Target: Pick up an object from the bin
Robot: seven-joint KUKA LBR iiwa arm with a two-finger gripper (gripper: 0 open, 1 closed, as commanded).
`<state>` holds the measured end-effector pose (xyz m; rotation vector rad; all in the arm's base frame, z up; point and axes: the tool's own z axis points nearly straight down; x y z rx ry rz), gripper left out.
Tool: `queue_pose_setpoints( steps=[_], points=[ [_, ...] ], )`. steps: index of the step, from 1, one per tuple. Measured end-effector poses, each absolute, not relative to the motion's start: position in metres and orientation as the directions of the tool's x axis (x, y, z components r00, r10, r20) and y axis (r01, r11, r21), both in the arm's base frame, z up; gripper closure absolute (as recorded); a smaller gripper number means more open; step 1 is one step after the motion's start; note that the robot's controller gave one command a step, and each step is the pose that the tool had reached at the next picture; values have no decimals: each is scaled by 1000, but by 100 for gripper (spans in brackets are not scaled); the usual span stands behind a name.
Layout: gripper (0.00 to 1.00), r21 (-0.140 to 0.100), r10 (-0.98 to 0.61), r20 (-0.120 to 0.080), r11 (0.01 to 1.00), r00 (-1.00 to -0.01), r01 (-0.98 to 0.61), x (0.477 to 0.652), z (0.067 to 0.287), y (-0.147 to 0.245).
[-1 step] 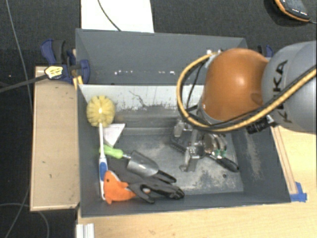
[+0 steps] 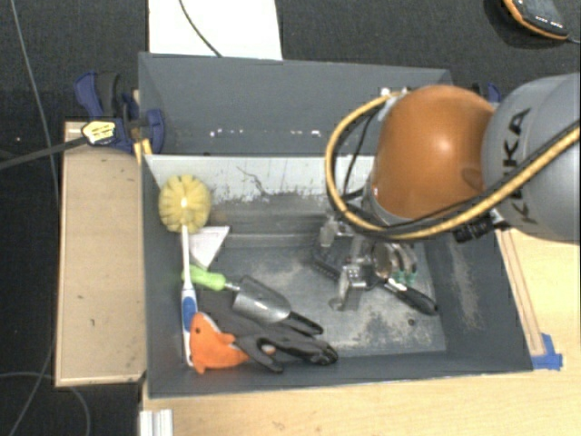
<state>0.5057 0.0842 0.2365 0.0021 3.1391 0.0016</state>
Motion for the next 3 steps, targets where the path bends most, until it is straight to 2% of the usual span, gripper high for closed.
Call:
queue_pose_setpoints(
  steps=[1,2,3],
  points=[
    [0,3,-10,-3,1000,-1000,-10,508,76,163],
    [0,2,33,-7,999,-999,33,515,162,147],
    [0,2,-9,-2,1000,-1000,-9,508,69,165]
  ],
)
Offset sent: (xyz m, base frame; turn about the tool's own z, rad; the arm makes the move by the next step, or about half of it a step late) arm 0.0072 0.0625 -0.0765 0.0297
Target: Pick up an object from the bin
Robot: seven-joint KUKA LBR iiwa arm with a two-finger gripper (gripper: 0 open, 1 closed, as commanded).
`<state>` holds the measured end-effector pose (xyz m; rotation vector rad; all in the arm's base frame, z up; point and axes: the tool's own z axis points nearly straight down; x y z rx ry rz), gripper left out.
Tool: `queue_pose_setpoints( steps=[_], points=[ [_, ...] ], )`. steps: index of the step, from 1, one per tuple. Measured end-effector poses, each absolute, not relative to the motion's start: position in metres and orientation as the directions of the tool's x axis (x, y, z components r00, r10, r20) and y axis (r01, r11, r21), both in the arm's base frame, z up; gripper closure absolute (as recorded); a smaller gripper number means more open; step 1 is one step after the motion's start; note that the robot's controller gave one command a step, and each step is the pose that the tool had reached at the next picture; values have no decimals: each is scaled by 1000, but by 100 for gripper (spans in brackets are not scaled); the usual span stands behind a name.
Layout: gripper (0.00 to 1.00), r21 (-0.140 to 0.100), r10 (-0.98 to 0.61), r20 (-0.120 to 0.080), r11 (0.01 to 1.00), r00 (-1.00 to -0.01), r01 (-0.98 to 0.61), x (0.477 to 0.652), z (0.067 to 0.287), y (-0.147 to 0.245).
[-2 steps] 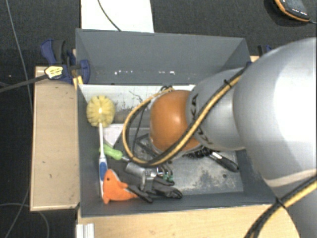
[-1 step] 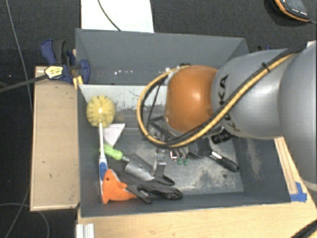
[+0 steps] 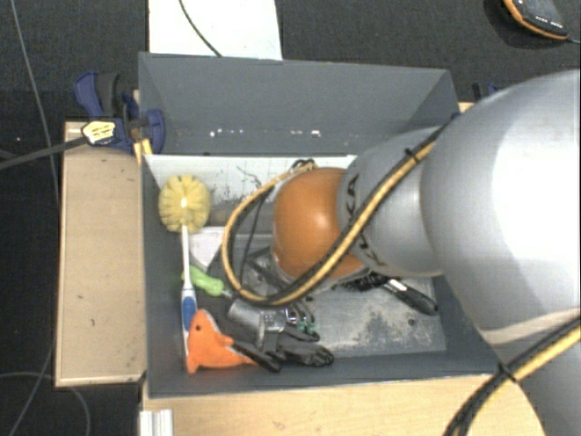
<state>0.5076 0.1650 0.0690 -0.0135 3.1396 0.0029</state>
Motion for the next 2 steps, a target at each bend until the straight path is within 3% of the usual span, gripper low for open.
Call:
queue_pose_setpoints(
  steps=[1,2],
  points=[
    [0,3,107,-14,994,-994,107,485,72,197],
    [100,5,-7,-5,1000,-1000,-7,509,72,166]
  ],
)
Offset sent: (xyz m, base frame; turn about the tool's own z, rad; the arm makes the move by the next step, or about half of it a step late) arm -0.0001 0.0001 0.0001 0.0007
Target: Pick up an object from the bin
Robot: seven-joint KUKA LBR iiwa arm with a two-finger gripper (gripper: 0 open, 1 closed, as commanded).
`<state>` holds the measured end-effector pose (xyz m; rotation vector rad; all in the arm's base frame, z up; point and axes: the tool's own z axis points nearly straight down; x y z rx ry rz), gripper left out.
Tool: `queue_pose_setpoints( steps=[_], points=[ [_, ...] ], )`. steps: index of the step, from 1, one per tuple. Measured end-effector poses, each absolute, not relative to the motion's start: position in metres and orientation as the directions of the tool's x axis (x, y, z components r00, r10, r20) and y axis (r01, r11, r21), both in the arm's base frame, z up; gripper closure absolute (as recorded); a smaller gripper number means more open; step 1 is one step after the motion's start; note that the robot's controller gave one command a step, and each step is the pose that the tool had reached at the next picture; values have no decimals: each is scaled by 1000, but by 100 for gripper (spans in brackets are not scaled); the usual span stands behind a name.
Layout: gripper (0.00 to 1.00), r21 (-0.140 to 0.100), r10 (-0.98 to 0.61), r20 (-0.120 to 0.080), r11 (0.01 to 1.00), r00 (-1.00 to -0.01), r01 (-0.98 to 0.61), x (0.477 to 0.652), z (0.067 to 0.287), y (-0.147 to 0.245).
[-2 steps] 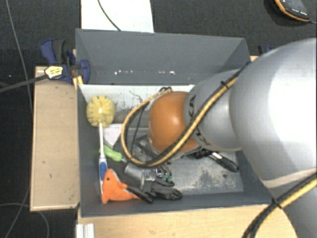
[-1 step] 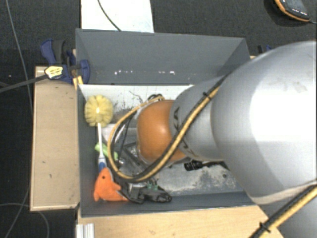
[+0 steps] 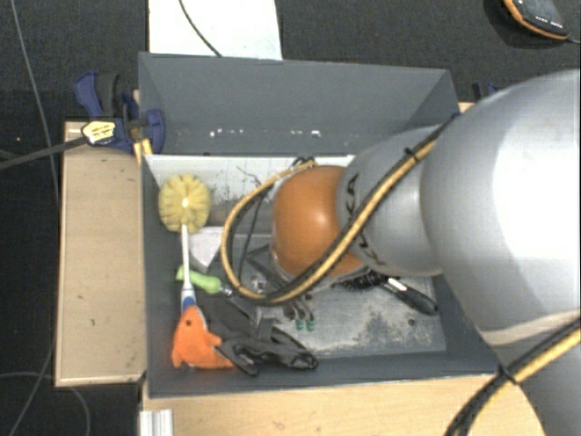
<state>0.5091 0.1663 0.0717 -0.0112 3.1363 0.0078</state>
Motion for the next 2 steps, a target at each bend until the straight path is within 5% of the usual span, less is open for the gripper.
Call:
queue_pose_setpoints(
  steps=[2],
  points=[
    [100,5,-6,-7,1000,-1000,-6,509,74,166]
  ],
)
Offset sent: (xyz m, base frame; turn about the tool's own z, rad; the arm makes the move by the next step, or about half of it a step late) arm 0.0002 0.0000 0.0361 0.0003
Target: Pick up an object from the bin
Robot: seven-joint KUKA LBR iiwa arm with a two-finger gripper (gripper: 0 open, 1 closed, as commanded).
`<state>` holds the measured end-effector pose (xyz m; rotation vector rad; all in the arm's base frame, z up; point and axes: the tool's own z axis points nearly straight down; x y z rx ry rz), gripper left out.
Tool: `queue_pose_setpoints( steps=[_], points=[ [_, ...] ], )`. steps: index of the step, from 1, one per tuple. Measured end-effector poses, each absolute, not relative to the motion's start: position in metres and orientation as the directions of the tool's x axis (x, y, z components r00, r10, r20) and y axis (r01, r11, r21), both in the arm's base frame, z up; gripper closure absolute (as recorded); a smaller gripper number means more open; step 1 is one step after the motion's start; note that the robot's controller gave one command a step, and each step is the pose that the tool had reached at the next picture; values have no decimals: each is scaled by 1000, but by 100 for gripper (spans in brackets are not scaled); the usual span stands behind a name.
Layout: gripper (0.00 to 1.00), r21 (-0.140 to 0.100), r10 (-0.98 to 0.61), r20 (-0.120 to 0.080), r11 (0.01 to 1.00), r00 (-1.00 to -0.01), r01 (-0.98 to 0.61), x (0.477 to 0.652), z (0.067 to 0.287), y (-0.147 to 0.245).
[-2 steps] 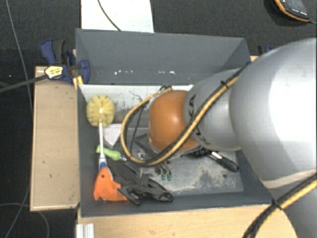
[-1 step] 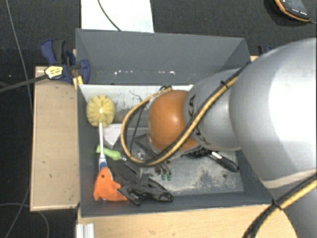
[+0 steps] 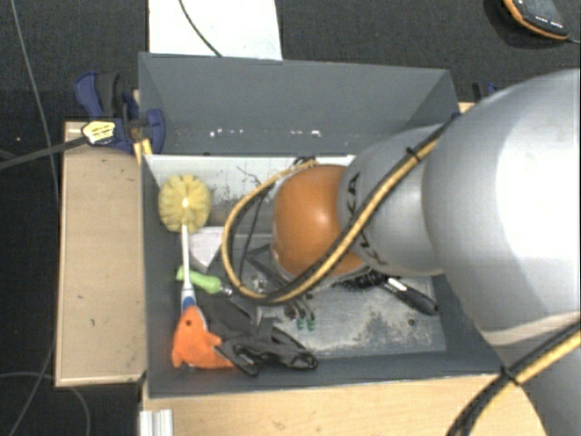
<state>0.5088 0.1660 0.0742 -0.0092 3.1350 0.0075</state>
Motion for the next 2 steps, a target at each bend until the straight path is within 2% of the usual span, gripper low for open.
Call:
queue_pose_setpoints(
  steps=[1,2],
  points=[
    [100,2,-5,1,1000,-1000,-5,507,88,165],
    [100,1,-5,1,1000,-1000,-5,507,111,165]
  ],
)
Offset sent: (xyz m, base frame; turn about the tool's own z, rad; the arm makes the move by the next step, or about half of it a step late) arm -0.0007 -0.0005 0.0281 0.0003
